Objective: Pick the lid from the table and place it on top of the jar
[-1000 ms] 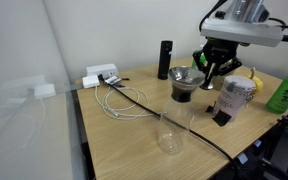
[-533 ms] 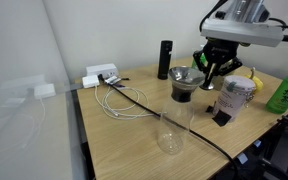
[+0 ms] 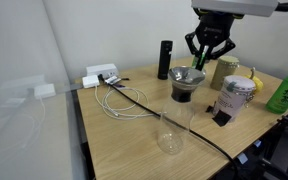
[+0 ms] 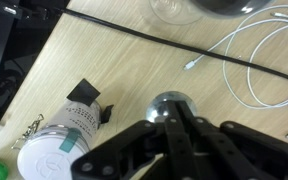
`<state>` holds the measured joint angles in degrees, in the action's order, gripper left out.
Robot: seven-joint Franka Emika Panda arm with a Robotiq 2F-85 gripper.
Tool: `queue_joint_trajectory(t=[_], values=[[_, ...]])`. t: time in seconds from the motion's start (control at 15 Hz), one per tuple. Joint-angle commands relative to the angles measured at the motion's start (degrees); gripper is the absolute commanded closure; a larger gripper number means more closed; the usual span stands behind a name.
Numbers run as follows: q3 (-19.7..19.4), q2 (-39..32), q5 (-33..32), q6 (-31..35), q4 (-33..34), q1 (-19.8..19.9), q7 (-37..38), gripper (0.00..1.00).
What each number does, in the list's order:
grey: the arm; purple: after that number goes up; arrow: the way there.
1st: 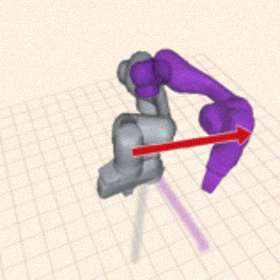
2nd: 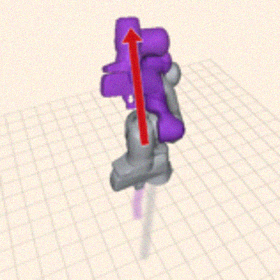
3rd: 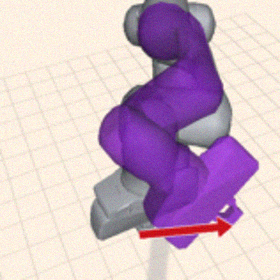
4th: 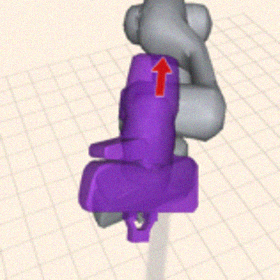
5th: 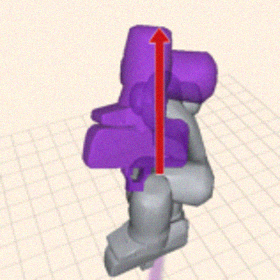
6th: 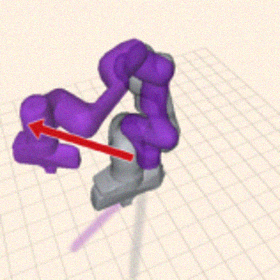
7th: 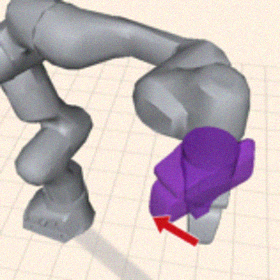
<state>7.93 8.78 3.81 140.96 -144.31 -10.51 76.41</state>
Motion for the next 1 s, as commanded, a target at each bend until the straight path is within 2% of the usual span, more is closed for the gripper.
queue_joint_trajectory(t=[0.0, 0.47, 0.6, 0.67, 0.93], values=[[0.8, 1.3, -0.3, -7.1, 3.6, 1.9, -0.5, 0.98], [1.8, 3.4, -3.1, -12.9, 8.0, 2.8, -0.7, 0.98], [2.1, 3.2, -2.1, -11.2, 7.6, 2.8, -0.3, 0.98], [2.3, 3.2, -2.1, -11.1, 7.7, 2.8, -0.2, 0.94], [2.3, 3.1, -2.1, -11.1, 7.7, 2.9, -0.2, 0.94]])
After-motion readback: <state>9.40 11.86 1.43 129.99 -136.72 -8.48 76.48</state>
